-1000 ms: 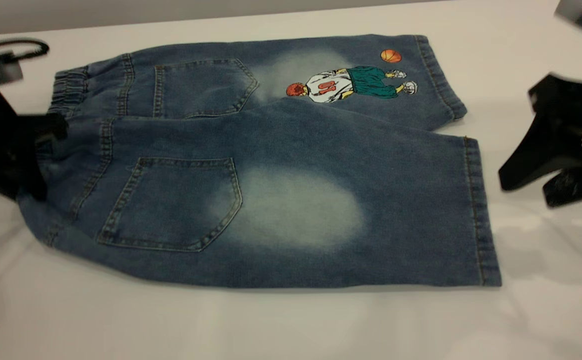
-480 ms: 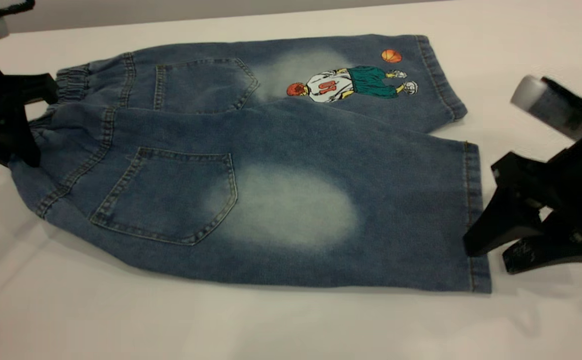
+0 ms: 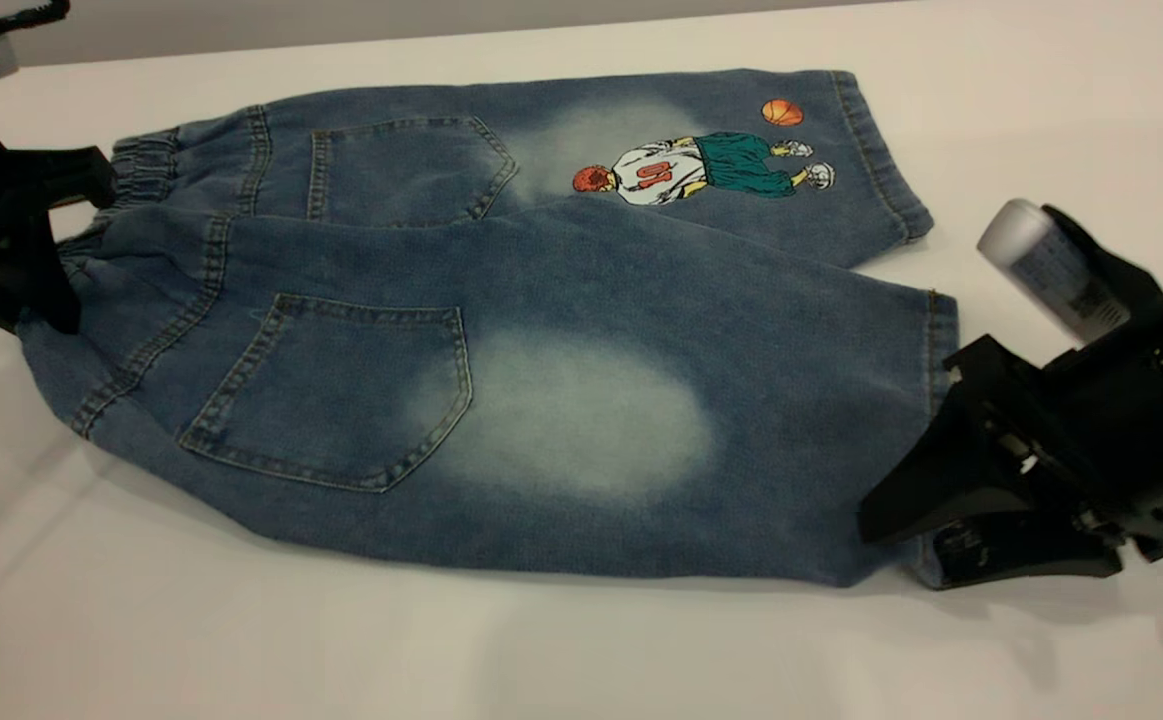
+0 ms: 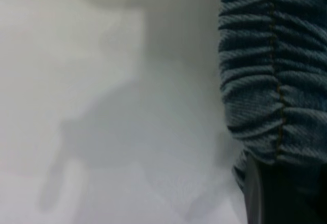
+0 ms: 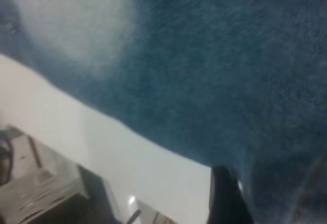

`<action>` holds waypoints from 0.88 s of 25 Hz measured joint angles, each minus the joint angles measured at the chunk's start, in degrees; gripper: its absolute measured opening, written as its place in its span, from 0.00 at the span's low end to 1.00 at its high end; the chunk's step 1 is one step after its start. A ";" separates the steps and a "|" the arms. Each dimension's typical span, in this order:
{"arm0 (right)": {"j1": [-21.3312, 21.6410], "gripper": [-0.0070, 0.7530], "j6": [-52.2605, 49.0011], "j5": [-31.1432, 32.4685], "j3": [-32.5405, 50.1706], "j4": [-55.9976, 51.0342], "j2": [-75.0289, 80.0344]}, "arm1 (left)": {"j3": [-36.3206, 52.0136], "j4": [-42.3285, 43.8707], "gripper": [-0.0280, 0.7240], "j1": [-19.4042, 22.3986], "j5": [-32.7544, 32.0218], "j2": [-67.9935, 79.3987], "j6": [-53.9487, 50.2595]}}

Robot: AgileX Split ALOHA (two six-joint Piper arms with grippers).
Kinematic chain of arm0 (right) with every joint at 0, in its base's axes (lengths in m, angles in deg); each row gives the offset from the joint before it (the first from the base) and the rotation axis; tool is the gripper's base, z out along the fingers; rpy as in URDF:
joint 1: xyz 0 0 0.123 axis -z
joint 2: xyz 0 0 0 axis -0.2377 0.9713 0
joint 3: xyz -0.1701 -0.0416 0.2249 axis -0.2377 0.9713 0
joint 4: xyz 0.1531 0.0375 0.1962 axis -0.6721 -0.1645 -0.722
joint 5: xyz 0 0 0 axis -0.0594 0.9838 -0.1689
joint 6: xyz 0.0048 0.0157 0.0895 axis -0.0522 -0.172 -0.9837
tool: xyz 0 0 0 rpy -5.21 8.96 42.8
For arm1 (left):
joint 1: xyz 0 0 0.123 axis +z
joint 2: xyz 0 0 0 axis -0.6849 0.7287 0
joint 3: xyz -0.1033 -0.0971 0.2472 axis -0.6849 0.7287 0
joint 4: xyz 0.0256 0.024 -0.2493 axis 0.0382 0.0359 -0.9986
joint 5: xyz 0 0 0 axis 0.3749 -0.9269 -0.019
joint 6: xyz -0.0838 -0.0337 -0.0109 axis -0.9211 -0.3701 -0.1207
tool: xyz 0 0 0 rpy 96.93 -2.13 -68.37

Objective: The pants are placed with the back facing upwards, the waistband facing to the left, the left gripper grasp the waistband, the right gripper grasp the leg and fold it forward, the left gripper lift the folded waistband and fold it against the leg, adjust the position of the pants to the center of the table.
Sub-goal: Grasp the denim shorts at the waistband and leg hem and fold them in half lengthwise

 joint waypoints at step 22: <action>0.00 0.04 6.00 2.63 -1.65 -5.28 -2.21 | 0.28 0.04 0.22 -0.74 -6.77 -0.46 2.97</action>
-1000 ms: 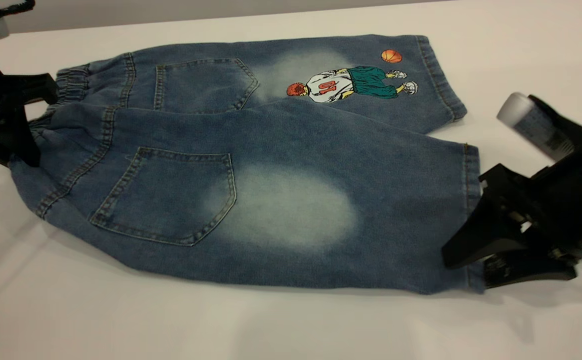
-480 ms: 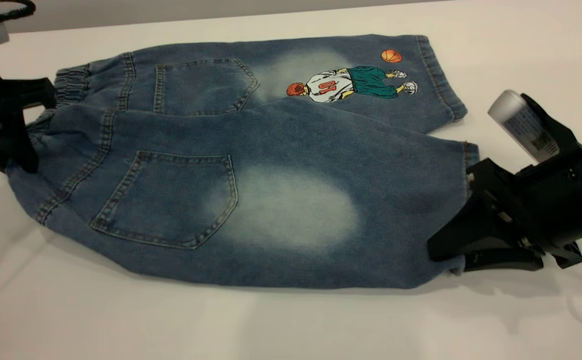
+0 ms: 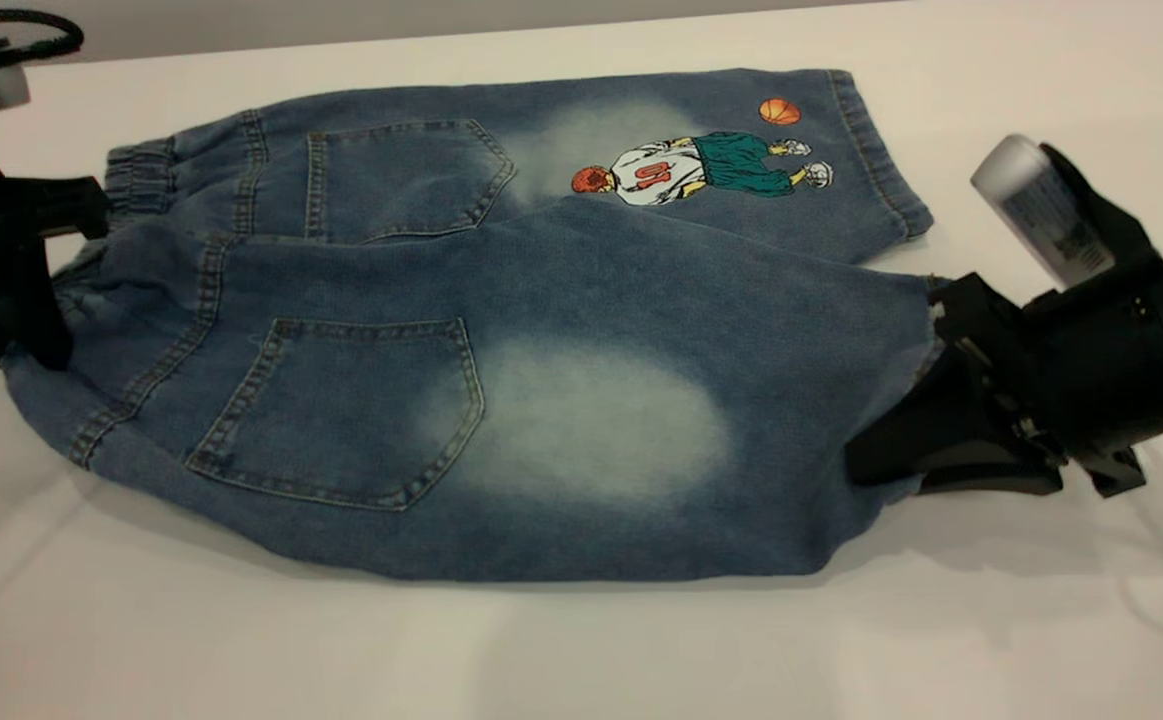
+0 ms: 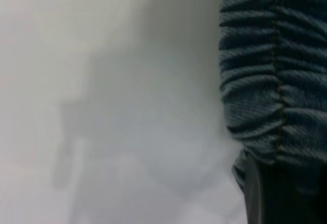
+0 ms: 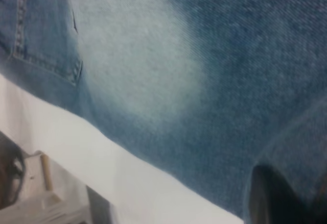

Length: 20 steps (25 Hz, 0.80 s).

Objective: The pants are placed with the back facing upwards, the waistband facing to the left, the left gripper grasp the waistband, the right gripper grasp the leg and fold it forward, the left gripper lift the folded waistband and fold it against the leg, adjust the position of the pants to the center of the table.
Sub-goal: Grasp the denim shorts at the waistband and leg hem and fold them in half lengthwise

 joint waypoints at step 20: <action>0.00 0.04 -30.83 -6.44 13.21 27.72 -30.73 | 17.44 -1.31 0.22 -0.41 -10.02 -24.44 -0.22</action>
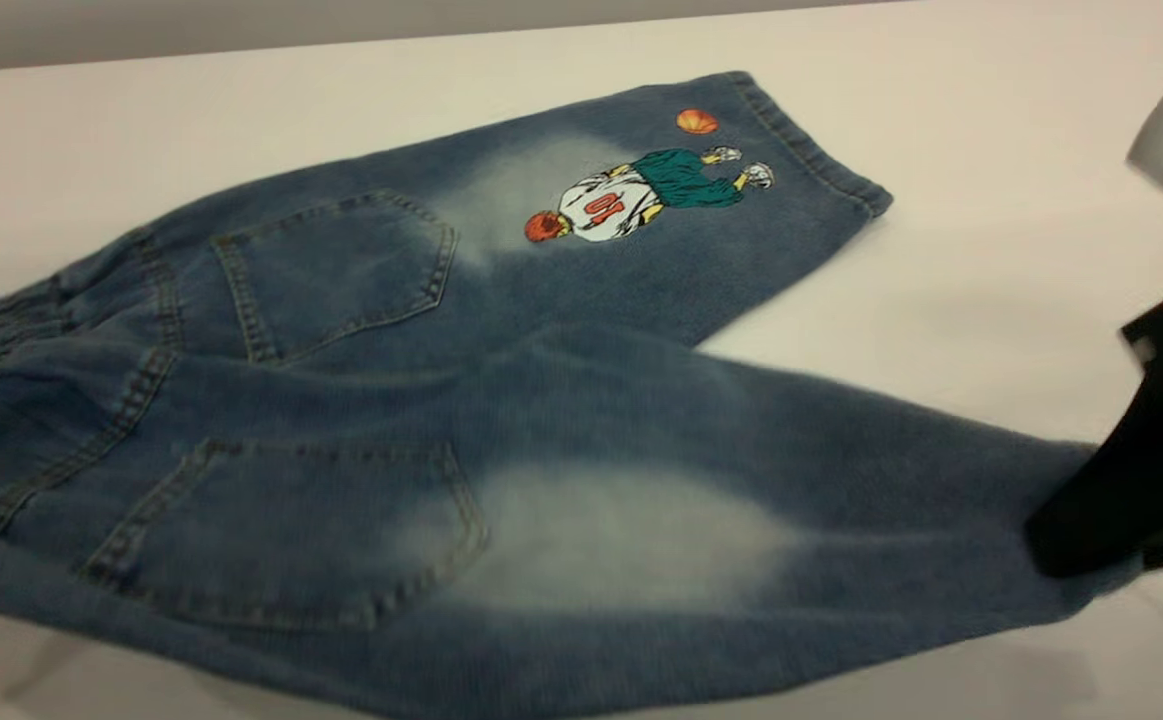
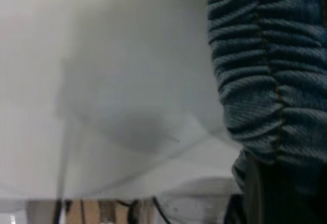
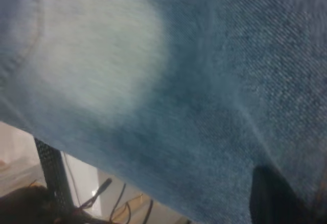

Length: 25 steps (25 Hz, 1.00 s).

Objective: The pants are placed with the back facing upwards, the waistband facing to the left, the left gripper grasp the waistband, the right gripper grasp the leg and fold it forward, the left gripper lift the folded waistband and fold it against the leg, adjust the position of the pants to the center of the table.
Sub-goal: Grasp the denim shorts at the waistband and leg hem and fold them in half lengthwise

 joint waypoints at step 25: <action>0.00 0.04 -26.30 4.66 -32.41 18.44 3.68 | 0.79 -27.37 0.22 0.05 18.59 -8.13 1.51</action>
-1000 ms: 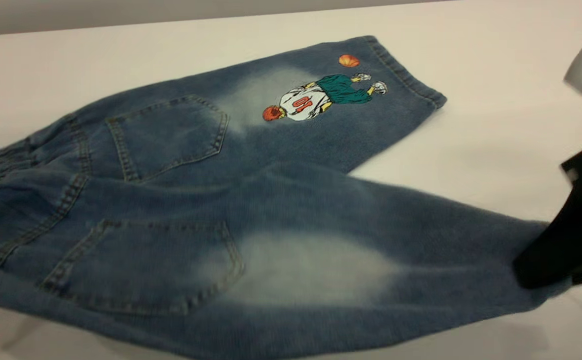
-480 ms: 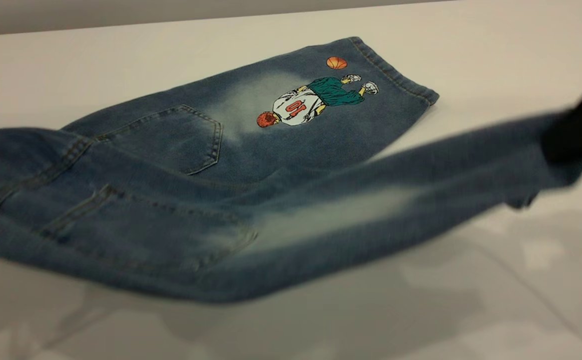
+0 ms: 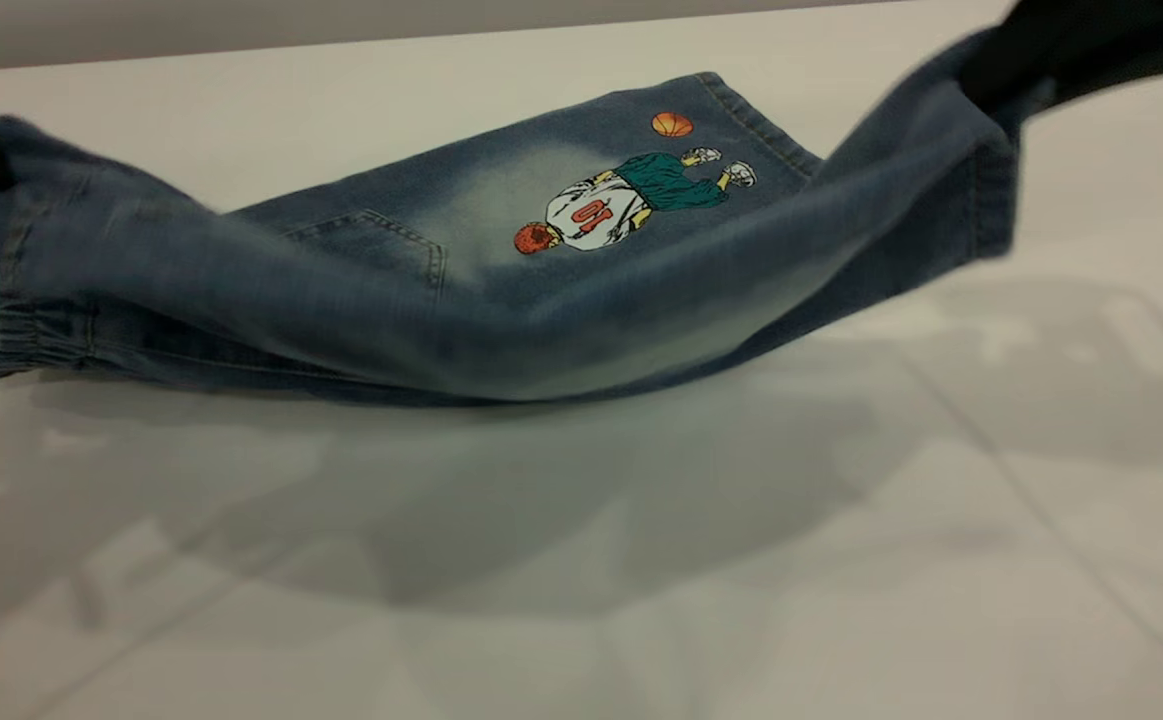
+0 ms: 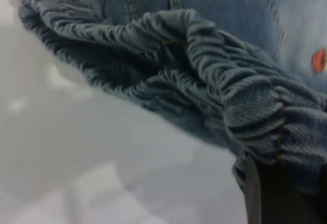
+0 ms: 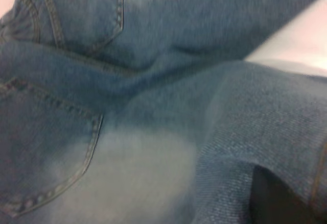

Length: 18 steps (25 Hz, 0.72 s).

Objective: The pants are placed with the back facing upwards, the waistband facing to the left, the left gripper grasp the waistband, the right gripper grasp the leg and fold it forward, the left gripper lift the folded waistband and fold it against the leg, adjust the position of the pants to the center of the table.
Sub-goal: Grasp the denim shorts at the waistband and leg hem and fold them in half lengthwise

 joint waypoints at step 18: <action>-3.72 0.04 -2.87 -3.71 -28.58 -9.27 30.52 | -0.05 -29.92 0.22 0.00 27.80 13.20 -0.07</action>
